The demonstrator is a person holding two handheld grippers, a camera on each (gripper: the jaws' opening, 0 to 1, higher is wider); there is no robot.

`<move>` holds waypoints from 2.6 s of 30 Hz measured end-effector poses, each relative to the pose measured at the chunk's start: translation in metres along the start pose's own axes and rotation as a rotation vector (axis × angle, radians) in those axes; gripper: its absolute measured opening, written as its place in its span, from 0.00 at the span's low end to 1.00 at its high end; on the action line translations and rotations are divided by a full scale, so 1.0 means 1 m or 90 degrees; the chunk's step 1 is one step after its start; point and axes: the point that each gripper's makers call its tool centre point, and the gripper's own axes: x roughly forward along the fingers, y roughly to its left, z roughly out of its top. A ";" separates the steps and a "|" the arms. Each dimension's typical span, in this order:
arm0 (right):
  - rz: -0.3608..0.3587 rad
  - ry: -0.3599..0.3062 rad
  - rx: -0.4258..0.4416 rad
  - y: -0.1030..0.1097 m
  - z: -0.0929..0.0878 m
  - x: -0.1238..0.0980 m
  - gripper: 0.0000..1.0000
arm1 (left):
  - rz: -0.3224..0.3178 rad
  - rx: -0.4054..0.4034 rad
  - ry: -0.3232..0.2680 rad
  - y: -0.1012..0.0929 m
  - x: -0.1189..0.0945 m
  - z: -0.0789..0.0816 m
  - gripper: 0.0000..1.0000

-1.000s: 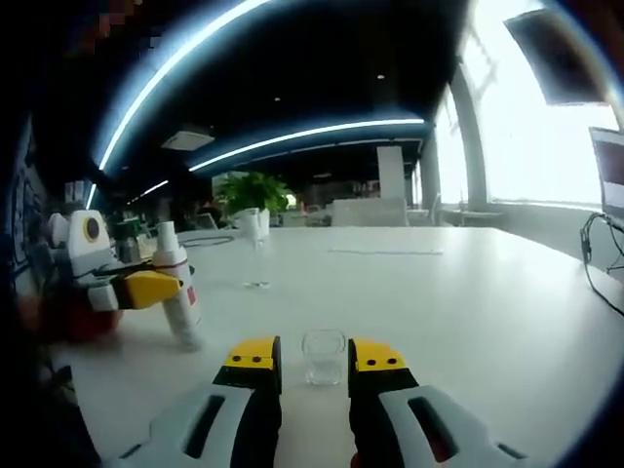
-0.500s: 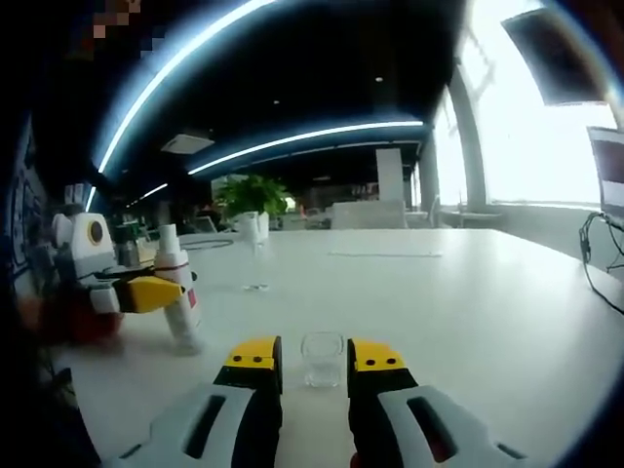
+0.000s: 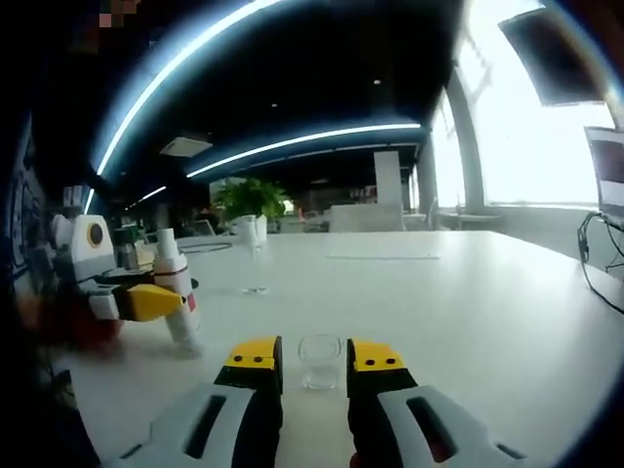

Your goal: Clamp pump bottle remove cover press pump head put on cover

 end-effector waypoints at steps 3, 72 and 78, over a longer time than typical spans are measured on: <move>0.000 -0.001 0.000 0.000 0.000 0.000 0.21 | 0.000 0.002 0.001 0.000 0.001 0.000 0.15; 0.029 -0.041 -0.034 0.015 0.010 -0.009 0.20 | -0.067 0.020 -0.024 -0.008 -0.024 0.005 0.14; 0.046 -0.041 -0.040 0.023 0.021 -0.016 0.20 | -0.064 0.013 -0.023 -0.007 -0.024 0.005 0.14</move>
